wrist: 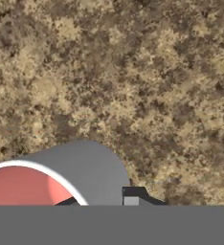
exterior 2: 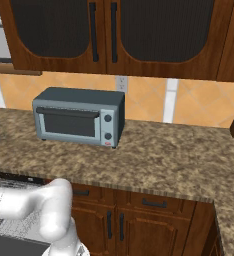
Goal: Pick up the cup and bowl from the counter, place them in the dishwasher, and close the dishwasher door.
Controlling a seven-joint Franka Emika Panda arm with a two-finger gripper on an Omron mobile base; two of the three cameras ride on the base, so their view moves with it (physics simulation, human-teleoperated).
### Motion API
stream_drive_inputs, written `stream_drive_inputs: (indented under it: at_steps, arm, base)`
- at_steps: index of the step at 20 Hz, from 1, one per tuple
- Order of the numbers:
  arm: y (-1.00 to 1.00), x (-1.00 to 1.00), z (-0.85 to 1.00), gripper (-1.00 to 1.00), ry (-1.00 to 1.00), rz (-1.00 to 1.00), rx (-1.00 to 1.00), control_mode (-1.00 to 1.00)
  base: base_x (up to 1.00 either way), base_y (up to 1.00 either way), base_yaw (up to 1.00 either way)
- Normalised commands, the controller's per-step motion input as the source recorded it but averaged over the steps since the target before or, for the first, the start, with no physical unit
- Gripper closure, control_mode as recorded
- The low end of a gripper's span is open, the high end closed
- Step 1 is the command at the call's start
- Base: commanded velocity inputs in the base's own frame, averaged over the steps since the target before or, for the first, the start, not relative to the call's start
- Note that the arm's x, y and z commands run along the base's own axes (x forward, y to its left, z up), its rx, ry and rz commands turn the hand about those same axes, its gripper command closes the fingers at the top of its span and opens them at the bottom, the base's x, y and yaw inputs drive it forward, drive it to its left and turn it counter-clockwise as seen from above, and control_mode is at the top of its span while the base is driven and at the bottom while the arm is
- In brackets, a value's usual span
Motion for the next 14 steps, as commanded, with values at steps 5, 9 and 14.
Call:
stream_drive_inputs:
  at_steps: [5,9,14]
  arm:
    - [-0.57,-1.00,-0.29,1.00,-0.12,-0.08,0.02,-1.00]
    - [-0.56,-1.00,-0.44,1.00,-0.01,-0.11,0.00,-1.00]
    - [-0.52,-0.59,-0.78,1.00,-0.05,-0.14,-0.03,-1.00]
  base:
    - [0.00,0.00,0.00]
    - [0.00,0.00,0.00]
    - [0.00,0.00,0.00]
